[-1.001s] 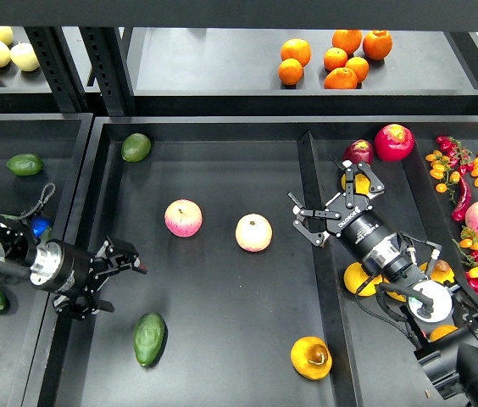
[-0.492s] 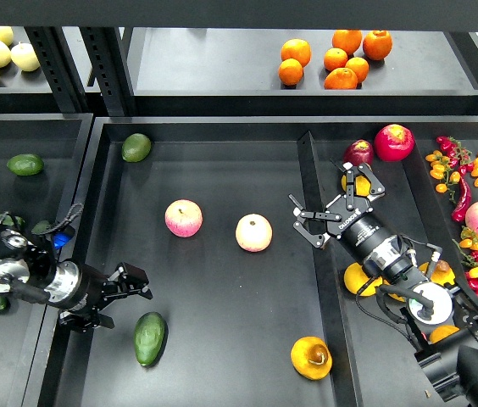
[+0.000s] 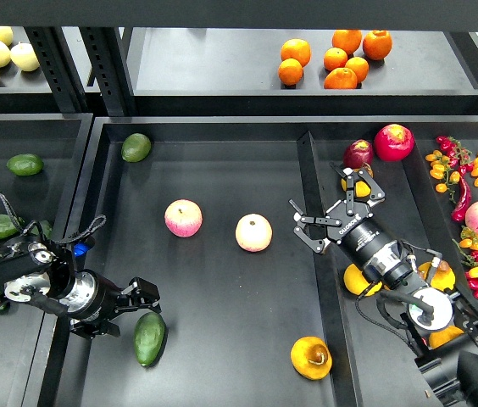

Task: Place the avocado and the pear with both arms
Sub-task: 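Lower the left gripper over the avocado and close on it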

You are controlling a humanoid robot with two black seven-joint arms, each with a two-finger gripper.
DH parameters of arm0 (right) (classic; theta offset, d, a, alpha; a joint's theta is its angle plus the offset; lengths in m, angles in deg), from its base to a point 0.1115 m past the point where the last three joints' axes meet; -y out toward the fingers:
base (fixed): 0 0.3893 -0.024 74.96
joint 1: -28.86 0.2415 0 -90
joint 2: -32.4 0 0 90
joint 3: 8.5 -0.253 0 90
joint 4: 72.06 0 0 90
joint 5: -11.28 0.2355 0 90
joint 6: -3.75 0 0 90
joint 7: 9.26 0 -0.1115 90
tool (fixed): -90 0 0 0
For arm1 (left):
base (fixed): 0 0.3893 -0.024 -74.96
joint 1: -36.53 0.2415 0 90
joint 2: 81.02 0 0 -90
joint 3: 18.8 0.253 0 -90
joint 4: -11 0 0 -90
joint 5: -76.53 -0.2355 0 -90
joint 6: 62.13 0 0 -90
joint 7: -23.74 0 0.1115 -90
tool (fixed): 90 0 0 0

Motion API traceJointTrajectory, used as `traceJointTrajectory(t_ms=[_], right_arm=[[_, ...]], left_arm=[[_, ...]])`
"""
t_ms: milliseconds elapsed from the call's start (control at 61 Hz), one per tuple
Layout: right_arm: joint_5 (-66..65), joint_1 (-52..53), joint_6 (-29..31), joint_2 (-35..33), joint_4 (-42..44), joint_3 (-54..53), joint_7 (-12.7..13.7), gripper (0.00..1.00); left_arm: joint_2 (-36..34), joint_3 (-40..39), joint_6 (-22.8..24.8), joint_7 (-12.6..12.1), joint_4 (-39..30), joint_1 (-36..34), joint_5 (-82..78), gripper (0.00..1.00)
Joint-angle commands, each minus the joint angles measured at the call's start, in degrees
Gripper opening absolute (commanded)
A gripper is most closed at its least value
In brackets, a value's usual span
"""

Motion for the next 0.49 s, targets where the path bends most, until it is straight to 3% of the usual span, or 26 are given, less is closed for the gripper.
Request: traceJointTrajectory(t_ms=[0, 476], right_arm=[[0.0, -0.1, 0.0, 0.0, 0.0, 0.0, -0.1, 0.99], [0.0, -0.3, 0.0, 0.0, 0.0, 0.0, -0.1, 0.99]], left_arm=[[0.5, -0.1, 0.0, 0.0, 0.4, 0.7, -0.6, 0.97], [4.7, -0.1, 0.0, 0.0, 3.0, 1.9, -2.1, 0.97]])
